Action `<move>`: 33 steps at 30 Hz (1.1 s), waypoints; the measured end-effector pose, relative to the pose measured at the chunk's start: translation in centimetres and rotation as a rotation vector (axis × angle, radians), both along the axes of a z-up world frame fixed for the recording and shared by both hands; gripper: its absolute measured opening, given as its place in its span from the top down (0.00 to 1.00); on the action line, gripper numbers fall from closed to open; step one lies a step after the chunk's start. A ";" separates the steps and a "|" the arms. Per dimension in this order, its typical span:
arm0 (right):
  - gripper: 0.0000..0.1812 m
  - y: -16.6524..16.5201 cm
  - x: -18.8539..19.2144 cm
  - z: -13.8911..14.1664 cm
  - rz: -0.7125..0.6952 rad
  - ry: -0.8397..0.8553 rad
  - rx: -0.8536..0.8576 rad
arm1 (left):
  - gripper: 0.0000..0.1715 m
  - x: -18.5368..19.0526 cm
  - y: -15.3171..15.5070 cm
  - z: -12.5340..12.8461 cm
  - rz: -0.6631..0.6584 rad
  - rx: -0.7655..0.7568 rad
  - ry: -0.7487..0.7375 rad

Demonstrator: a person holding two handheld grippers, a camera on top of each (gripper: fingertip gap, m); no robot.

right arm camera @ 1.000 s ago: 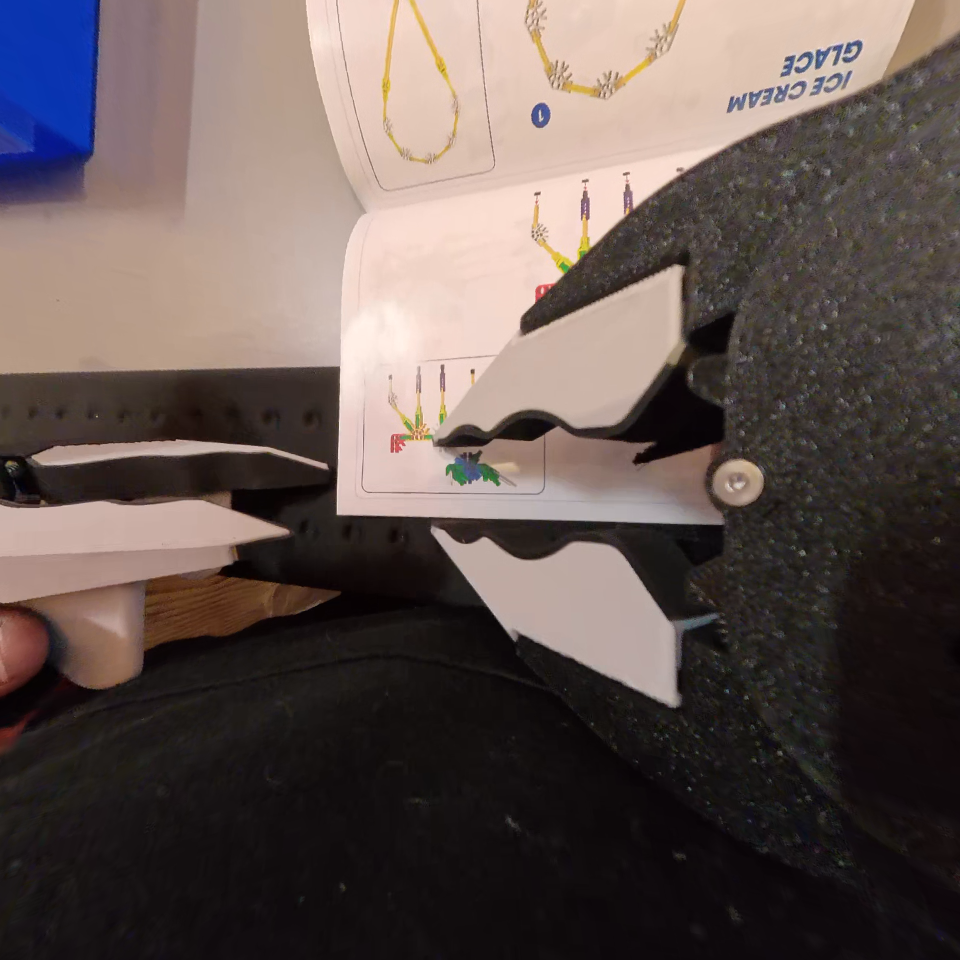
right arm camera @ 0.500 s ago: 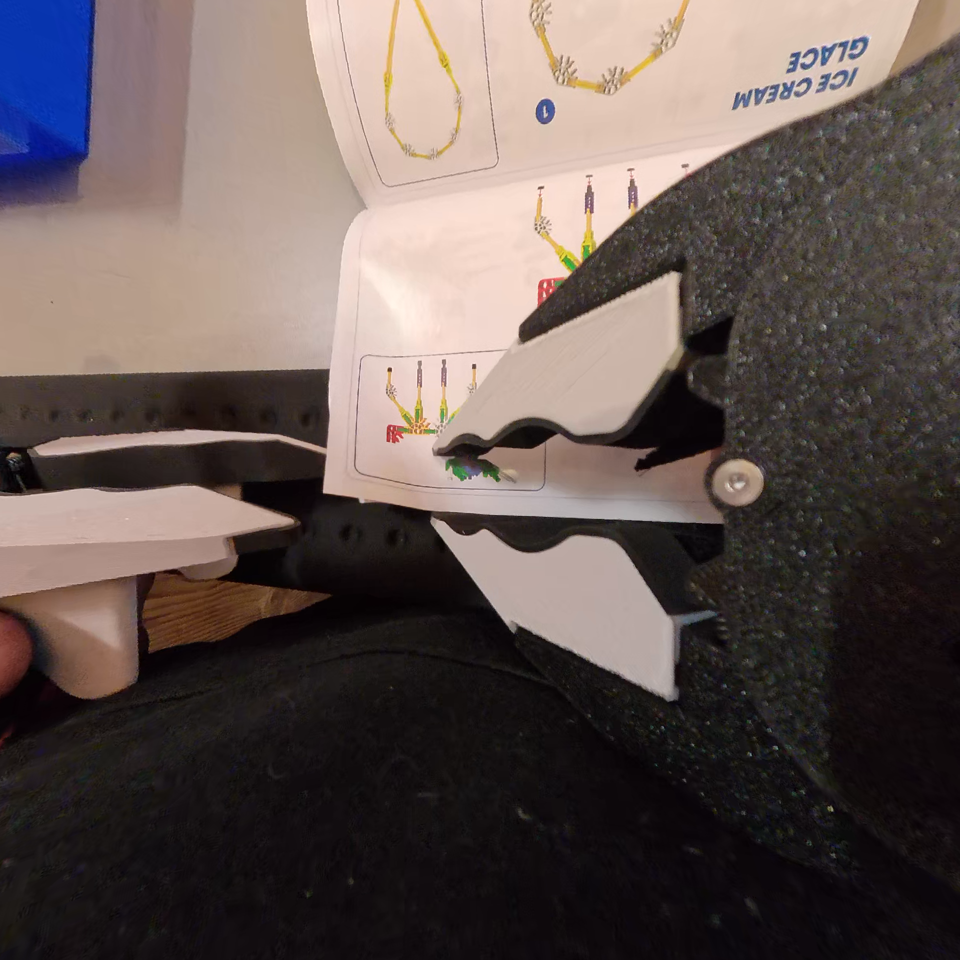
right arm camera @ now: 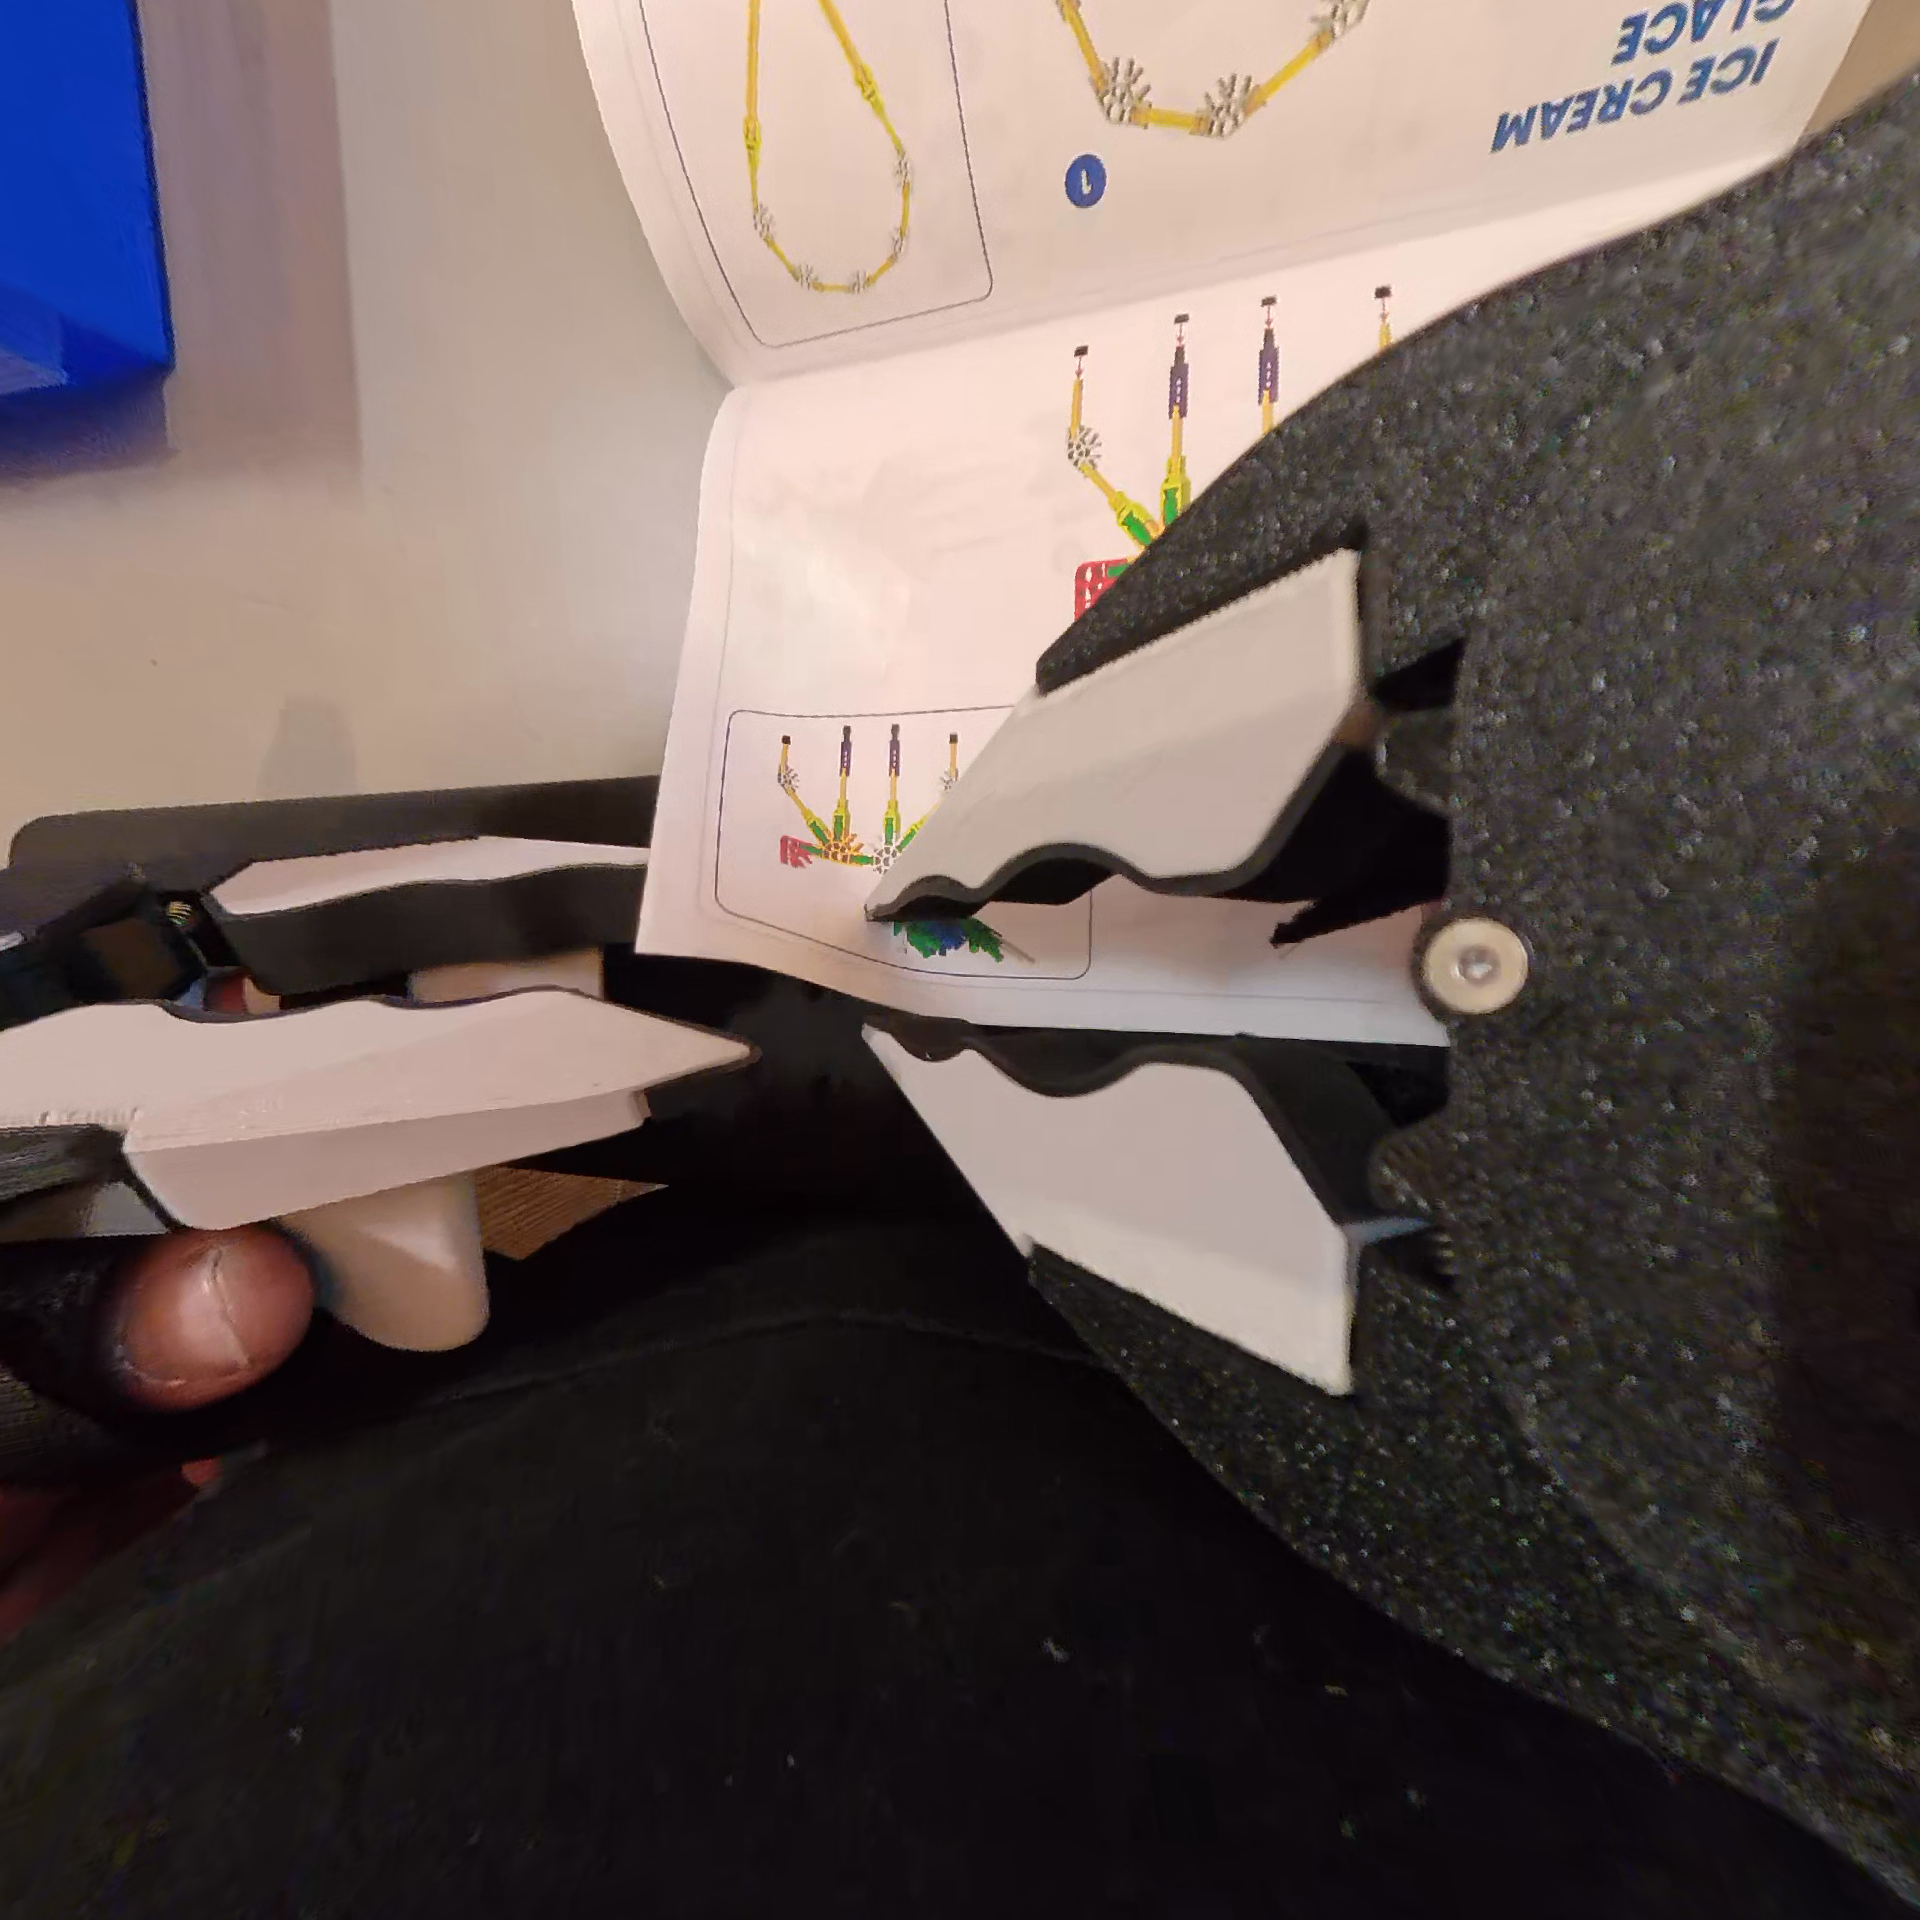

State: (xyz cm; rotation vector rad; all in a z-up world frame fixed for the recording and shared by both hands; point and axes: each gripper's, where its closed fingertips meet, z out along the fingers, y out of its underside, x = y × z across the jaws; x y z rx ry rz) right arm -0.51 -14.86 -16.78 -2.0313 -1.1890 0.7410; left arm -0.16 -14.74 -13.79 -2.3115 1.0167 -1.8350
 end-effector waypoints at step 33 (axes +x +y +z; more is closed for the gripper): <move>0.92 1.3 0.9 1.0 -0.076 0.142 -0.137 | 0.85 1.1 3.1 -0.4 0.188 0.211 0.033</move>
